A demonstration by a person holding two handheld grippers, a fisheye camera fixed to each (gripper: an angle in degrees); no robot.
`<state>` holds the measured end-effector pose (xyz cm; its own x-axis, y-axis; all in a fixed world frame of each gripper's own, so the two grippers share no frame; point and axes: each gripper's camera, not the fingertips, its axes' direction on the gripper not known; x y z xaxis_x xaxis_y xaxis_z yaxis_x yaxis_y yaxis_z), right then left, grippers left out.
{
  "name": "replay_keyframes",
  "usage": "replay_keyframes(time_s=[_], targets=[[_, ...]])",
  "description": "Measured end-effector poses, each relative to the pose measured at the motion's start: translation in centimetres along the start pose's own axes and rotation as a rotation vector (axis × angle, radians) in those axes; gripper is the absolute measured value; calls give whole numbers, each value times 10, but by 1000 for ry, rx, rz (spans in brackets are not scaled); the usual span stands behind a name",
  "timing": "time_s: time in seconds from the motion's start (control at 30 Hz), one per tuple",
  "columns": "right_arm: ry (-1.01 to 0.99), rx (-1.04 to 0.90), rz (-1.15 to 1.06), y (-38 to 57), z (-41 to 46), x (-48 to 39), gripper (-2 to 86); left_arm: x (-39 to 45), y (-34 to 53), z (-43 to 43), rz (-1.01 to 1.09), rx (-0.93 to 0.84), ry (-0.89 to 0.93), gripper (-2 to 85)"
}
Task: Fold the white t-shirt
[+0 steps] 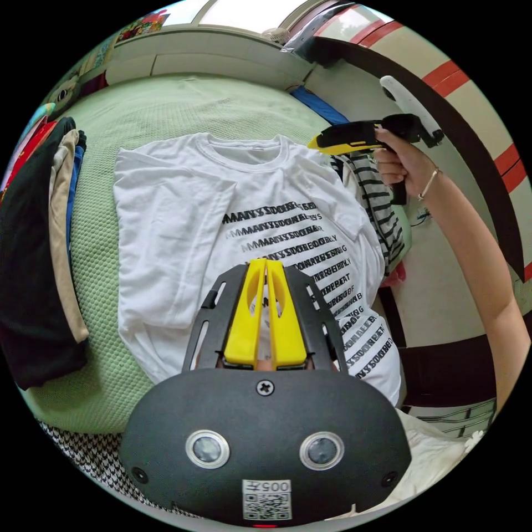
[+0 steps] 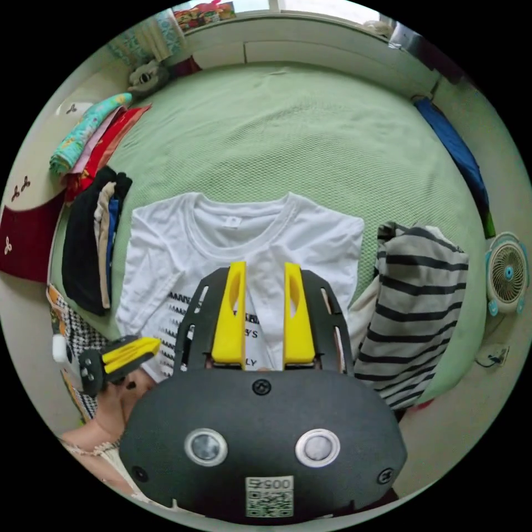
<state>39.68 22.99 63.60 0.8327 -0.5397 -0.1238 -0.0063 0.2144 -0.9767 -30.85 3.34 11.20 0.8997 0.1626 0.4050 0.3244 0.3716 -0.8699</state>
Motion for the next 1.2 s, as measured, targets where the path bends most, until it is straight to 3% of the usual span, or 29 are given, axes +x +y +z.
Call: replay_keyframes(time_s=[0.23,0.5,0.77,1.2], targets=[[115,-75,-193,119,9,-4,102,-5,16,-11,-21,6,-12,-6],[251,57,-114,225,11,15,35,-5,40,-20,-25,3,-58,-6],[145,115,-55,332,-34,55,100,-9,82,-42,-12,63,-200,1],[-49,175,138,459,-35,125,114,-7,173,-80,-116,99,-175,106]])
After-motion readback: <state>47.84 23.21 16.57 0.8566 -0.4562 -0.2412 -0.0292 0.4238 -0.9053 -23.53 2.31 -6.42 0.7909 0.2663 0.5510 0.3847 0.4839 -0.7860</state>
